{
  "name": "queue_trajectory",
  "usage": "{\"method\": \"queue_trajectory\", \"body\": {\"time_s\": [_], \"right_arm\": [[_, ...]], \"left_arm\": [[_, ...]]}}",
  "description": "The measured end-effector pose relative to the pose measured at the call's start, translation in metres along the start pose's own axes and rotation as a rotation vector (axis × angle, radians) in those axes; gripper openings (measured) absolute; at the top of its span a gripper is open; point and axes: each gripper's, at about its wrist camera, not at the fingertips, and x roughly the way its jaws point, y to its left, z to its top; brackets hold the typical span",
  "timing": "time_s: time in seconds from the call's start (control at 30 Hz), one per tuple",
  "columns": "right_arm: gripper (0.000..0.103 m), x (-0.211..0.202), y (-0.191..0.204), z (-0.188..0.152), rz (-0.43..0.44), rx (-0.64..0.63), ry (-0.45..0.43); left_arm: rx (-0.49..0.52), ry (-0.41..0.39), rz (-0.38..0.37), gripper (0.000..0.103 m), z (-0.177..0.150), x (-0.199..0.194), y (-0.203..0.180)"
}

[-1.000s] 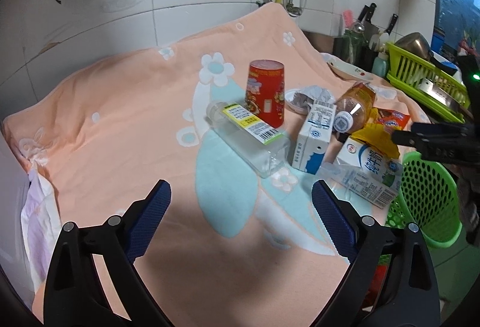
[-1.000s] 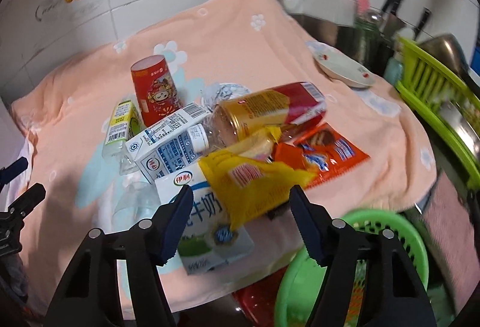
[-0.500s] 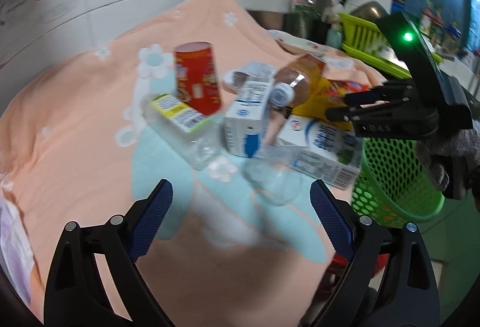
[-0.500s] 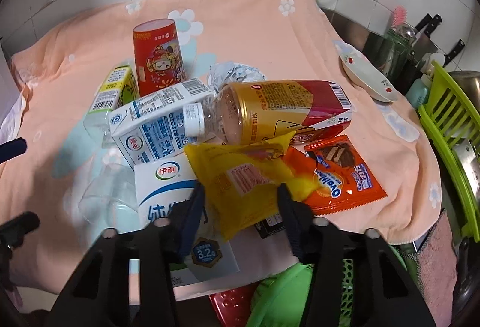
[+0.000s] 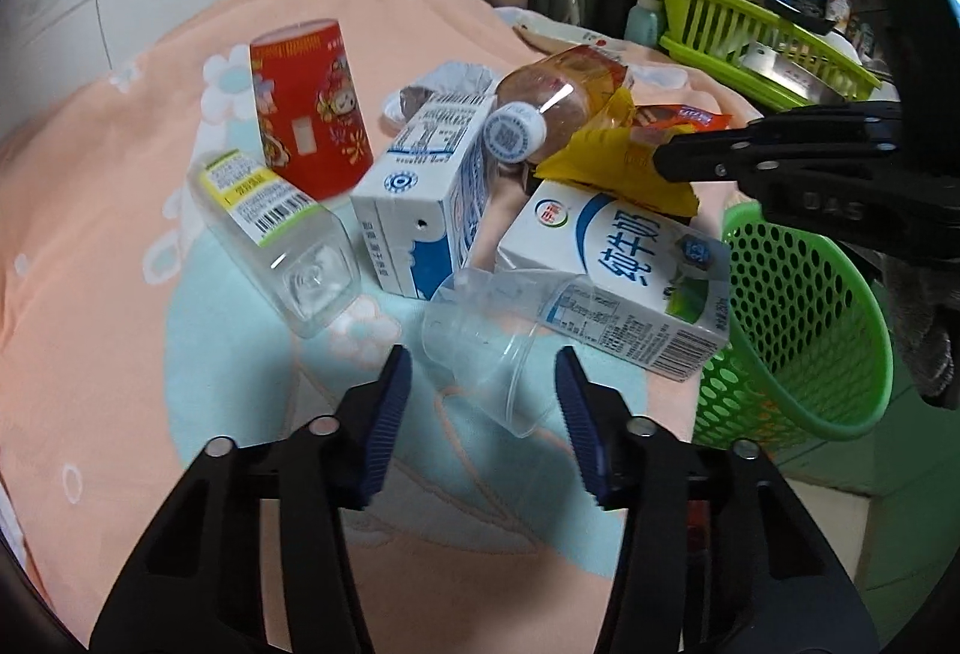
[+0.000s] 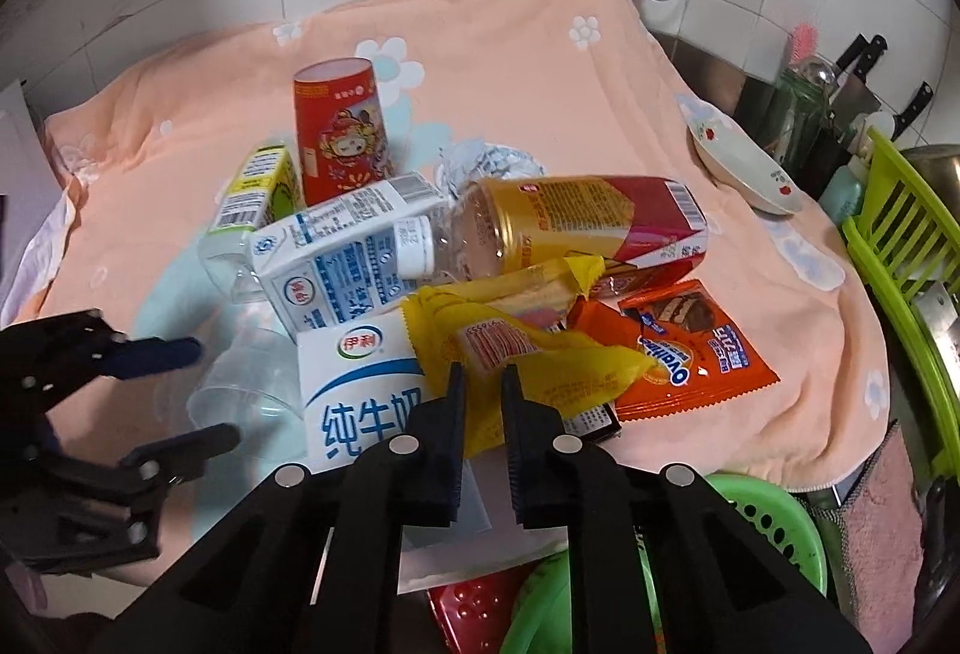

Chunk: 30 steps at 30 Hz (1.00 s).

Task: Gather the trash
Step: 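Lift the yellow snack bag with the right tool while the left tool grasps the clear plastic cup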

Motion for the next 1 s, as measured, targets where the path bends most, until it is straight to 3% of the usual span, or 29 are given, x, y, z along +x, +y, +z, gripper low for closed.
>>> {"method": "queue_trajectory", "body": {"time_s": [0.13,0.3,0.43,0.5,0.57,0.73,0.87,1.0], "right_arm": [[0.048,-0.003,0.002,0.005,-0.004,-0.020,-0.015],[0.048,0.004,0.000,0.011,-0.008,-0.042,-0.005],[0.048,0.021,-0.004,0.015,-0.007,-0.051,0.028],[0.047,0.027,-0.006,0.015,-0.002,-0.051,0.043],[0.036,0.033,-0.007,0.014,0.000,-0.051,0.063],[0.022,0.030,-0.009,0.012,0.007,-0.036,0.044],[0.015,0.016,-0.005,0.013,0.008,-0.034,0.008],[0.012,-0.001,0.002,0.014,0.013,-0.025,-0.035]], "left_arm": [[-0.010,0.008,-0.010,0.029,-0.001,0.006,0.005],[-0.015,0.015,-0.021,0.016,-0.002,0.010,0.009],[-0.014,0.019,-0.025,0.015,-0.001,0.011,0.010],[-0.012,0.021,-0.025,0.015,-0.001,0.012,0.011],[-0.014,0.027,-0.024,0.015,0.000,0.014,0.012],[-0.023,0.023,-0.024,0.012,0.000,0.014,0.014],[-0.035,0.016,-0.041,0.004,-0.002,0.009,0.015],[-0.031,-0.002,-0.036,0.003,-0.002,0.001,0.015]]}}
